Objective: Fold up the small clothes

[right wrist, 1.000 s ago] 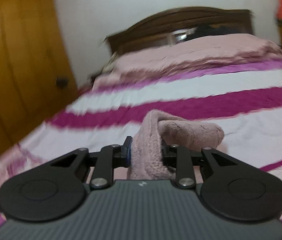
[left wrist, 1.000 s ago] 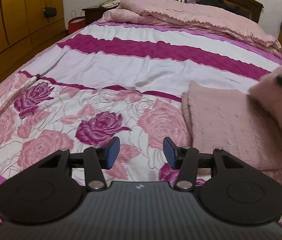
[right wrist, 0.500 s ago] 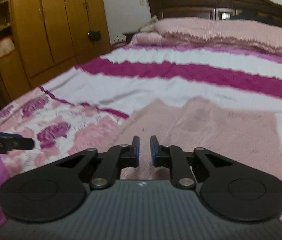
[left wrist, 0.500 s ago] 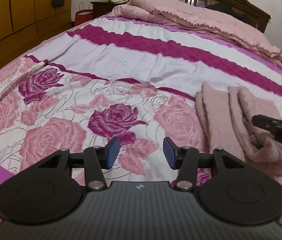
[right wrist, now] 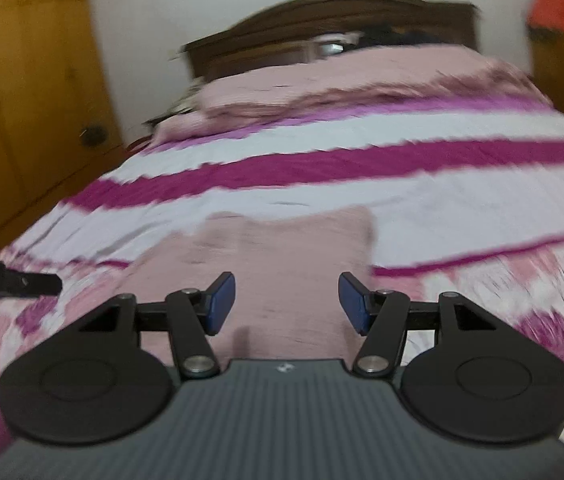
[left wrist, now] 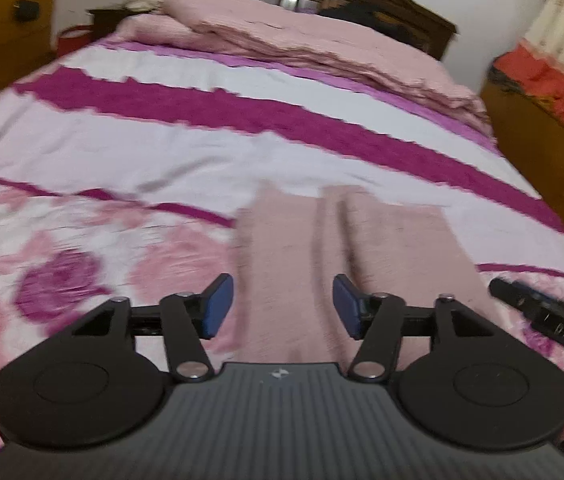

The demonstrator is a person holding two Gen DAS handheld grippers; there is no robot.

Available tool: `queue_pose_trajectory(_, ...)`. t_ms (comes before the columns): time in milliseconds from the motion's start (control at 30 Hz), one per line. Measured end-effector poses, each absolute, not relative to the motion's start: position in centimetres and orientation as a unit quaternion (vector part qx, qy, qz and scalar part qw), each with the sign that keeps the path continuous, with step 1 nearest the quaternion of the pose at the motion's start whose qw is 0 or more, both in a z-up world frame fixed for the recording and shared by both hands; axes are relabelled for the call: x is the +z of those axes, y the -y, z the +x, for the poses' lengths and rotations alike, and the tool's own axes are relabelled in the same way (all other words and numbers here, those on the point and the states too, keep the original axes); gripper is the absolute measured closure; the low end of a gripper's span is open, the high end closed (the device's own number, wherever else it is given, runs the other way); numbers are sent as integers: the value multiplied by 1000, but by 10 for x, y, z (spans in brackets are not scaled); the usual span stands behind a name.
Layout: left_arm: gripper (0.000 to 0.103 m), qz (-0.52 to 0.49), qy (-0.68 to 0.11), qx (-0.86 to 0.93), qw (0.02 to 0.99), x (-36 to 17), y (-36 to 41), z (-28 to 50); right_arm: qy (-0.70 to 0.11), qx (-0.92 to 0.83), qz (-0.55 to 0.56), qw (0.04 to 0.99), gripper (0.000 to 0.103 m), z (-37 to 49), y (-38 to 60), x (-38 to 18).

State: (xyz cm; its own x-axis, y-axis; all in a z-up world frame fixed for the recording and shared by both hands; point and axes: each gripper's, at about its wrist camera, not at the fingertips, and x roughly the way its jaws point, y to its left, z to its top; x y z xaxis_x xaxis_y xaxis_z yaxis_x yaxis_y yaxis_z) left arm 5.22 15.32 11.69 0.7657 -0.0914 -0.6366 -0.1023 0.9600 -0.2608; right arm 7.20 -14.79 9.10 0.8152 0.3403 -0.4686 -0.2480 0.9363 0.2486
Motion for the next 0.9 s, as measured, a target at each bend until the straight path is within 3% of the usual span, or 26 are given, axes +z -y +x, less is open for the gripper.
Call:
queue_pose_trajectory(300, 32, -144, -379, -42, 913, 83, -108, 131, -265, 127, 115, 949, 44, 83, 176, 58)
queue_pose_trajectory(400, 31, -140, -395, -42, 907, 70, -96, 143, -262, 136, 130, 947, 44, 84, 183, 48)
queue_pose_trajectory(467, 24, -135, -393, -32, 909, 63, -94, 144, -254, 146, 143, 945, 44, 86, 188, 44)
queue_pose_trajectory(700, 23, -185, -386, -53, 902, 49, -82, 154, -238, 146, 192, 941, 43, 105, 193, 37)
queue_pose_trajectory(733, 25, -182, -383, -55, 904, 48, -77, 155, -239, 148, 194, 940, 43, 105, 194, 36)
queue_pose_trajectory(800, 44, -172, -368, -51, 912, 47, -71, 156, -238, 151, 193, 940, 43, 101, 194, 32)
queue_pose_trajectory(833, 64, -170, -360, -48, 916, 47, -69, 155, -236, 151, 195, 940, 43, 98, 196, 31)
queue_pose_trajectory(867, 71, -166, -353, -48, 919, 49, -68, 154, -235, 151, 199, 939, 42, 96, 197, 31)
queue_pose_trajectory(900, 72, -157, -345, -48, 924, 53, -66, 152, -234, 151, 204, 939, 42, 94, 198, 31)
